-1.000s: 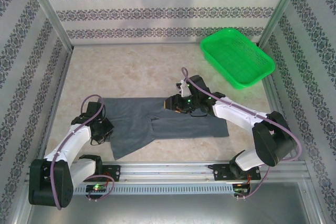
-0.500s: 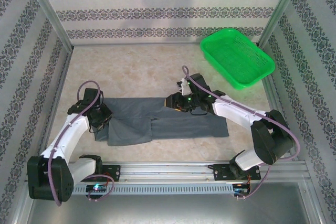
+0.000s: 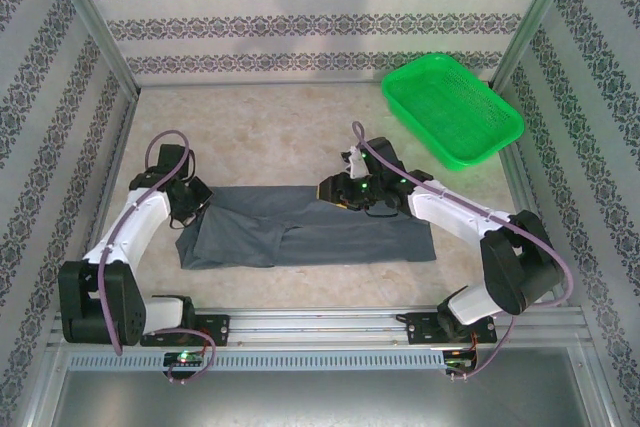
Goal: Fold and stack the t-shirts
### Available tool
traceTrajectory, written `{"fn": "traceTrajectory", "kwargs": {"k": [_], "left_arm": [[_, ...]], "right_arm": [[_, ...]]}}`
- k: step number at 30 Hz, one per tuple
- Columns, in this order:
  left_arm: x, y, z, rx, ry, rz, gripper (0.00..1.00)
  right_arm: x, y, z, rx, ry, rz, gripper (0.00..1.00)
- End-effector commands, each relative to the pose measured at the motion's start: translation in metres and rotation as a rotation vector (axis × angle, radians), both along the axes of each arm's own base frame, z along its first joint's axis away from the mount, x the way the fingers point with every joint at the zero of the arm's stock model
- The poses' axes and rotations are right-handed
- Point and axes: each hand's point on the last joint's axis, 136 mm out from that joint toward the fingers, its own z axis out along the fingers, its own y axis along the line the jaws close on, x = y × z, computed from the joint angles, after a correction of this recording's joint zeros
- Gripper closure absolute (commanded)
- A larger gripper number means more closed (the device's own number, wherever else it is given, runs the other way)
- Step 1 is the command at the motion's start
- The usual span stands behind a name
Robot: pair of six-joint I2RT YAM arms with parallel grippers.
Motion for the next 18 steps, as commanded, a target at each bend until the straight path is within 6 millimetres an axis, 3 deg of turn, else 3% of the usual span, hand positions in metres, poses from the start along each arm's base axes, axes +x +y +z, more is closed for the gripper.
{"fn": "traceTrajectory", "kwargs": {"k": [1, 10, 14, 16, 18], "left_arm": [[0.006, 0.011, -0.001, 0.038, 0.022, -0.017, 1.00], [0.046, 0.029, -0.019, 0.106, -0.016, -0.042, 0.99], [0.062, 0.035, -0.033, 0.139, -0.064, -0.052, 0.97], [0.065, 0.037, -0.039, 0.142, -0.086, -0.051, 0.91], [0.066, 0.040, -0.043, 0.124, -0.115, -0.028, 0.79]], "right_arm": [[0.000, -0.008, 0.003, -0.010, -0.017, -0.016, 0.54], [0.000, -0.014, -0.002, -0.035, -0.020, -0.038, 0.54], [0.001, -0.027, -0.008, -0.080, -0.028, -0.080, 0.56], [0.001, -0.043, -0.015, -0.126, -0.034, -0.126, 0.60], [0.002, -0.063, -0.023, -0.175, -0.034, -0.191, 0.64]]}}
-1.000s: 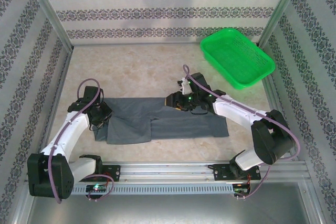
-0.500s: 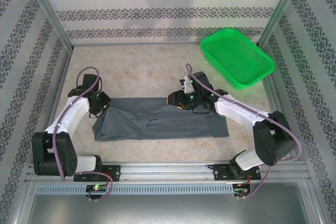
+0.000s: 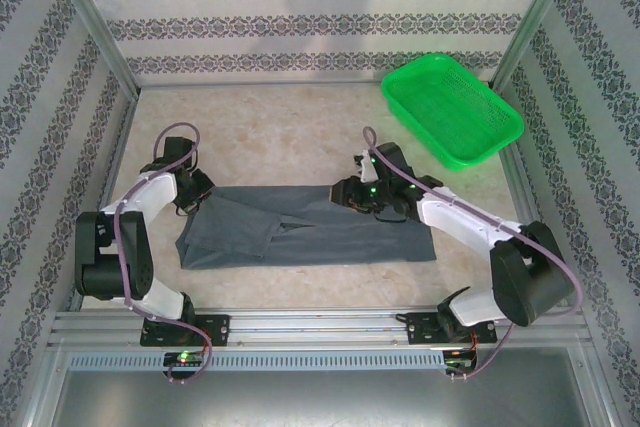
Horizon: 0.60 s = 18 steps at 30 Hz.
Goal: Fold and stack the t-shirts
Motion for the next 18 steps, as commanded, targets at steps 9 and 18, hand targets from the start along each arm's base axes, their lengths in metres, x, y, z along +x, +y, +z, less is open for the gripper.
{"fn": "traceTrajectory", "kwargs": {"k": [9, 18], "left_arm": [[-0.031, 0.026, 0.035, 0.087, -0.141, 0.166, 0.40], [-0.069, -0.050, 0.019, -0.112, -0.076, 0.145, 0.57]], "right_arm": [[0.000, -0.143, -0.041, -0.317, 0.073, -0.382, 0.84], [0.001, -0.191, -0.082, -0.503, 0.260, -0.414, 0.97]]}}
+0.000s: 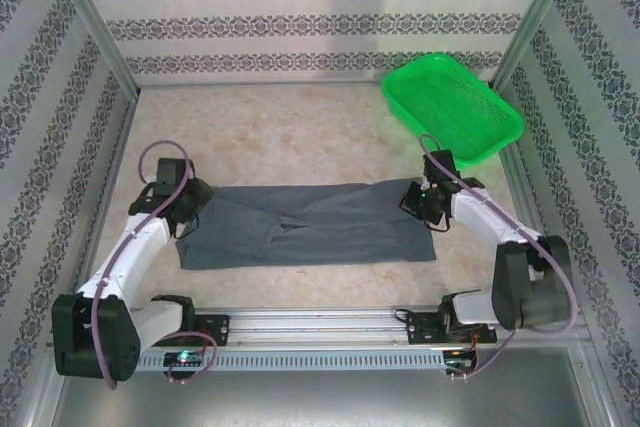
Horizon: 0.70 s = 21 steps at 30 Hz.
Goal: Fold and stack the t-shirts
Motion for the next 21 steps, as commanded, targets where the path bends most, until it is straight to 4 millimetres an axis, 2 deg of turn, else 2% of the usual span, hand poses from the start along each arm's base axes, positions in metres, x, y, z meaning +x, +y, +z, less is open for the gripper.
{"fn": "traceTrajectory", "kwargs": {"k": [1, 7, 10, 12, 15, 17, 21], "left_arm": [[-0.021, -0.028, -0.037, -0.110, 0.121, 0.035, 0.57], [-0.003, -0.049, -0.079, -0.183, 0.154, 0.058, 0.61], [0.002, -0.055, -0.103, -0.200, 0.214, 0.064, 0.62], [0.013, -0.057, -0.112, -0.203, 0.229, 0.068, 0.62], [0.051, -0.060, -0.113, -0.184, 0.215, 0.042, 0.62], [0.087, -0.063, -0.112, -0.171, 0.192, 0.009, 0.60], [0.175, -0.072, -0.101, -0.106, 0.085, -0.076, 0.55]], "right_arm": [[-0.006, -0.013, -0.010, -0.086, 0.075, 0.029, 0.97], [-0.016, -0.015, -0.033, -0.110, 0.182, 0.044, 0.95], [-0.026, -0.007, -0.039, -0.111, 0.240, 0.084, 0.92], [-0.034, 0.001, -0.040, -0.113, 0.273, 0.113, 0.91], [-0.052, 0.018, -0.039, -0.124, 0.307, 0.165, 0.90], [-0.066, 0.032, -0.039, -0.132, 0.321, 0.194, 0.90], [-0.092, 0.063, -0.042, -0.097, 0.339, 0.198, 0.89]]}}
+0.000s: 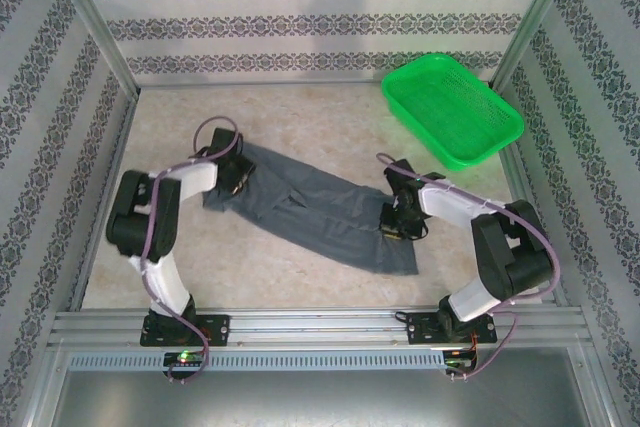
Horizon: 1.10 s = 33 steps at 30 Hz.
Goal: Fold and stack the t-shirts
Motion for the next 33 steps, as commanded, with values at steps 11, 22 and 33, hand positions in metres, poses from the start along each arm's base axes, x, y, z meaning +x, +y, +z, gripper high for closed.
{"fn": "traceTrajectory", "kwargs": {"k": [11, 22, 33], "left_arm": [[0.213, -0.080, 0.014, -0.114, -0.363, -0.258, 0.46], [0.223, -0.076, 0.161, 0.091, -0.449, -0.351, 0.41], [0.185, -0.086, 0.200, 0.172, -0.420, -0.458, 0.46]], "right_arm": [[-0.027, 0.140, -0.002, 0.337, 0.123, -0.156, 0.84], [-0.017, 0.109, 0.062, 0.262, -0.097, -0.180, 0.62], [-0.022, 0.006, 0.060, 0.279, -0.243, -0.210, 0.54]]}}
